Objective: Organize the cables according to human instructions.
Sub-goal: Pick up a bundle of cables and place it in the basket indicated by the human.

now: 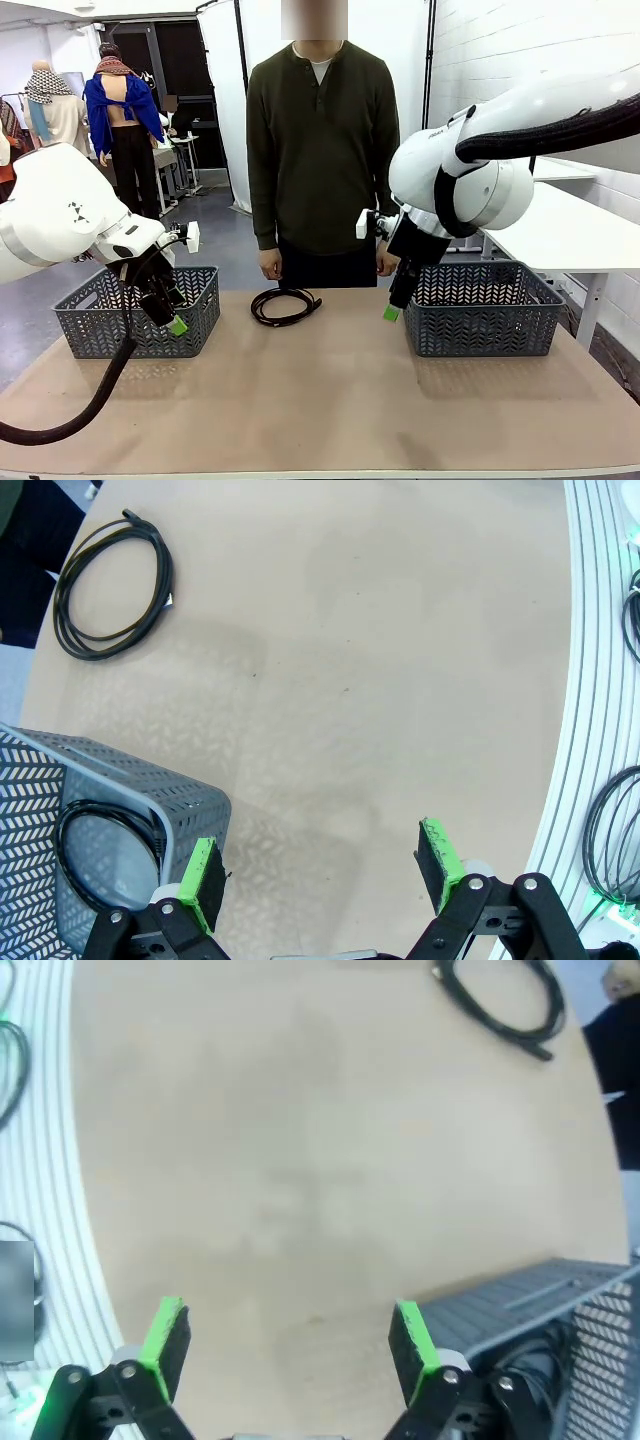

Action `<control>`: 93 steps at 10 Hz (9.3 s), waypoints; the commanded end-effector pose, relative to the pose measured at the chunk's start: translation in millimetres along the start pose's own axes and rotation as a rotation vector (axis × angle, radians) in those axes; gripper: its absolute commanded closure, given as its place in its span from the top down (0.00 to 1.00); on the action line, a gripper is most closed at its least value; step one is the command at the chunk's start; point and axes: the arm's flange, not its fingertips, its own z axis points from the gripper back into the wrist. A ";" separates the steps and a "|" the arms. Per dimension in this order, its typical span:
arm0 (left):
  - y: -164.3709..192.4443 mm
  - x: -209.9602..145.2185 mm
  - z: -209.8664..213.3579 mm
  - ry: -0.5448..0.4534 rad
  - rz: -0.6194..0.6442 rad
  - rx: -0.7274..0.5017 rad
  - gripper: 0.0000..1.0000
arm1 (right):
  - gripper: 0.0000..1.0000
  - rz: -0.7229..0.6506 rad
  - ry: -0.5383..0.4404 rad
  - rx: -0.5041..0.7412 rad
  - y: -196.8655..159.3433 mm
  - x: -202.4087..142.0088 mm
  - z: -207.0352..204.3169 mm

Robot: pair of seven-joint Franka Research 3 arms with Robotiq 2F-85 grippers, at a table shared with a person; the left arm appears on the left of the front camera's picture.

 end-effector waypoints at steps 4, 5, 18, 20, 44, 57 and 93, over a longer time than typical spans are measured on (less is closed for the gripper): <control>0.1 1.4 2.6 0.004 0.002 -0.007 1.00 | 1.00 0.000 0.000 0.000 0.0 0.0 0.0; 0.1 1.4 2.6 0.004 0.002 -0.007 1.00 | 1.00 0.000 0.000 0.000 0.0 0.0 0.0; 0.1 1.4 2.6 0.004 0.002 -0.007 1.00 | 1.00 0.000 0.000 0.000 0.0 0.0 0.0; 0.1 1.4 2.6 0.004 0.002 -0.007 1.00 | 1.00 0.000 0.000 0.000 0.0 0.0 0.0; 0.1 1.4 2.6 0.004 0.002 -0.007 1.00 | 1.00 0.555 0.286 0.136 -82.9 150.5 -57.7; 0.1 1.4 2.6 0.004 0.002 -0.007 1.00 | 1.00 0.765 0.336 0.050 -136.0 215.1 -141.5; 0.1 1.4 2.6 0.004 0.002 -0.007 1.00 | 1.00 0.732 0.397 0.114 -179.1 208.9 -247.6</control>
